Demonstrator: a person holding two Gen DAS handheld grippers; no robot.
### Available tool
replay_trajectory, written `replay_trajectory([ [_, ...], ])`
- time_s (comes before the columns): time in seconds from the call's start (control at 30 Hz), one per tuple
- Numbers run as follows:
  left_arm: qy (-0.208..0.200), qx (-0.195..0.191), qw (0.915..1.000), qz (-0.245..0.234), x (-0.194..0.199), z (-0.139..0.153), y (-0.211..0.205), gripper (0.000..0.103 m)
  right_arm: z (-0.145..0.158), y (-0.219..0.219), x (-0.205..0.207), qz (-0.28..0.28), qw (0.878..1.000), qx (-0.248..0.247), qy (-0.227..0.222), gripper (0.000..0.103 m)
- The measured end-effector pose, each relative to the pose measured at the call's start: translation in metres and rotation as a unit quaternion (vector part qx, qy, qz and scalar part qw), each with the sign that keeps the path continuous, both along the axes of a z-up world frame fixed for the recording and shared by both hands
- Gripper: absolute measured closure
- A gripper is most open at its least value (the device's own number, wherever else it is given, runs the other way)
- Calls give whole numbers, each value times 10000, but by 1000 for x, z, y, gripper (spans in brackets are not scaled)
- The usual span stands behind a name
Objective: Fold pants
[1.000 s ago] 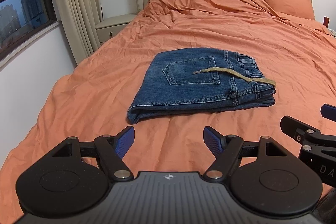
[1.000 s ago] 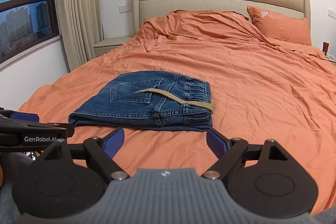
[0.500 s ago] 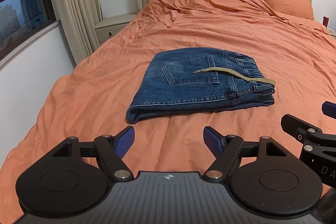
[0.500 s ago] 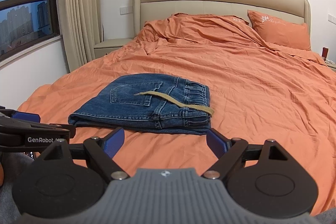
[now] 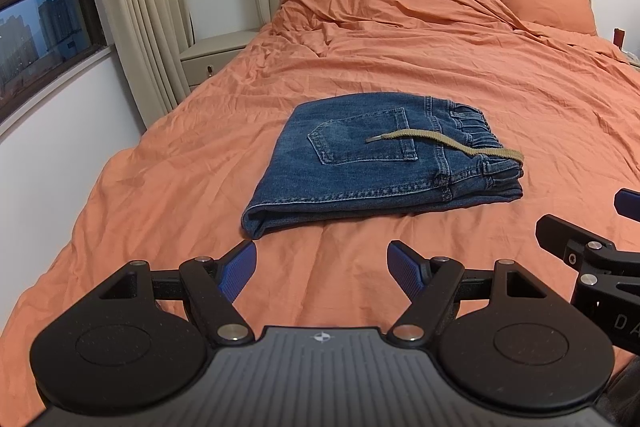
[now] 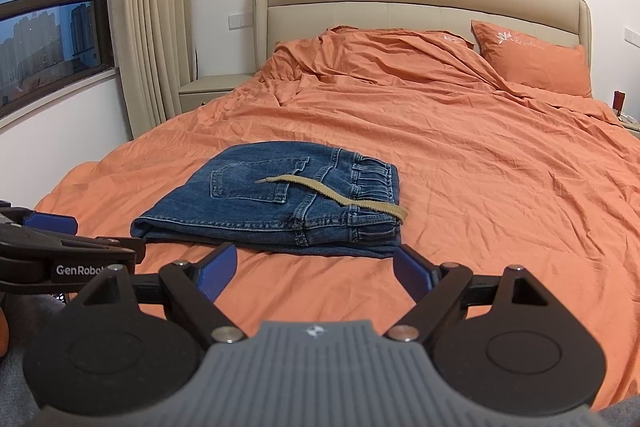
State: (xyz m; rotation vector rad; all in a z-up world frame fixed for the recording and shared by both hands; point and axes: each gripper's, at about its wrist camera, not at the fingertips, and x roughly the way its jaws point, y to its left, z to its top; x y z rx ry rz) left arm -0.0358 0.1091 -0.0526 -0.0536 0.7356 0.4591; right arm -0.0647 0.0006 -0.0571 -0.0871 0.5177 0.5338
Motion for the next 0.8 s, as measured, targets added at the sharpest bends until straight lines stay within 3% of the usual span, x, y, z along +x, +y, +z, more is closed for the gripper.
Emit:
replay_trajectory([
  [0.8, -61, 8, 9999, -108, -2, 4, 9, 16, -1, -1, 3, -25, 9999, 0, 132, 21],
])
